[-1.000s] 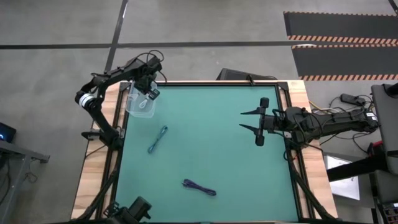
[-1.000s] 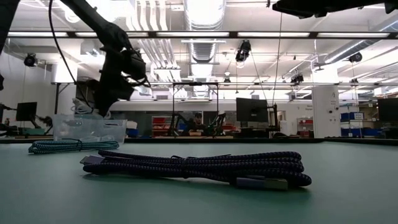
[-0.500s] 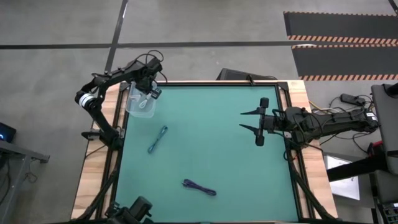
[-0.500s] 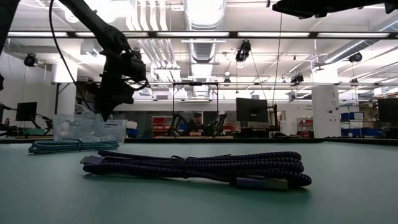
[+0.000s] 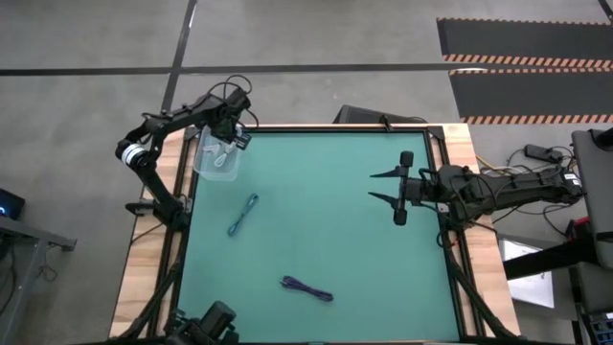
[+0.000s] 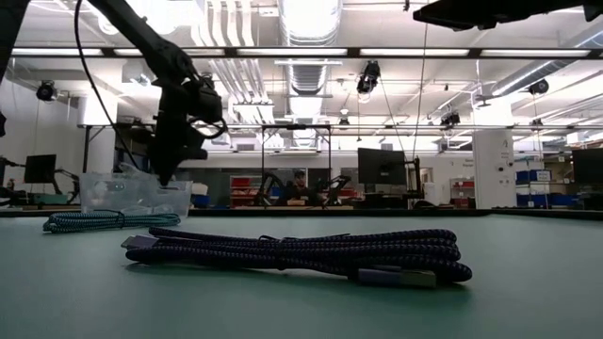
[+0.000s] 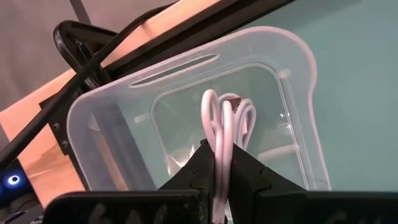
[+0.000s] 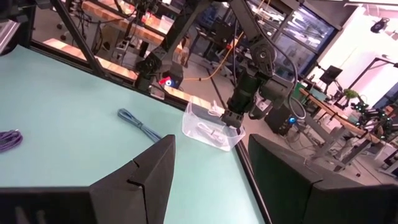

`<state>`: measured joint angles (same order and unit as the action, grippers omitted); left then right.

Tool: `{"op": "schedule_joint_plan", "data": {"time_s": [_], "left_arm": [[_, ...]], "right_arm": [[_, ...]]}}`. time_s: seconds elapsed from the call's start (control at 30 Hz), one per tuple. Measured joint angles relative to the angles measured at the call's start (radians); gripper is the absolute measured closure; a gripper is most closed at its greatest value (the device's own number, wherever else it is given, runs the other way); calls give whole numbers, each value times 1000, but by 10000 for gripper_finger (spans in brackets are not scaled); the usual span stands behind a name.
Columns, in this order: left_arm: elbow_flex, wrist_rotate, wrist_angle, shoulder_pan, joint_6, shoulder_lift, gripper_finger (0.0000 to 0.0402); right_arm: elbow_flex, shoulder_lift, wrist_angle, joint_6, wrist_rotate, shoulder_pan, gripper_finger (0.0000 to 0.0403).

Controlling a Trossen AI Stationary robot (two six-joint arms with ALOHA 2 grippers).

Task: Pick and place USB-C Cables
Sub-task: Put the white charger cable into the transparent bin

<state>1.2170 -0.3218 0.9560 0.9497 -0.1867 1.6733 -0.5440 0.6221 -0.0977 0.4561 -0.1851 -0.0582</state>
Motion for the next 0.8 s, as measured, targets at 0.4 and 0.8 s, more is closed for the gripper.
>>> {"op": "schedule_joint_plan", "data": {"time_s": [0.4,0.8], "left_arm": [[-67,-30,-73,0,-1,0,393],[-89,-54,-120,0,-4,0,393]], "right_arm": [[0,-11,12,-2,0,0,207],[0,-13,19,-10,0,0,207]]}}
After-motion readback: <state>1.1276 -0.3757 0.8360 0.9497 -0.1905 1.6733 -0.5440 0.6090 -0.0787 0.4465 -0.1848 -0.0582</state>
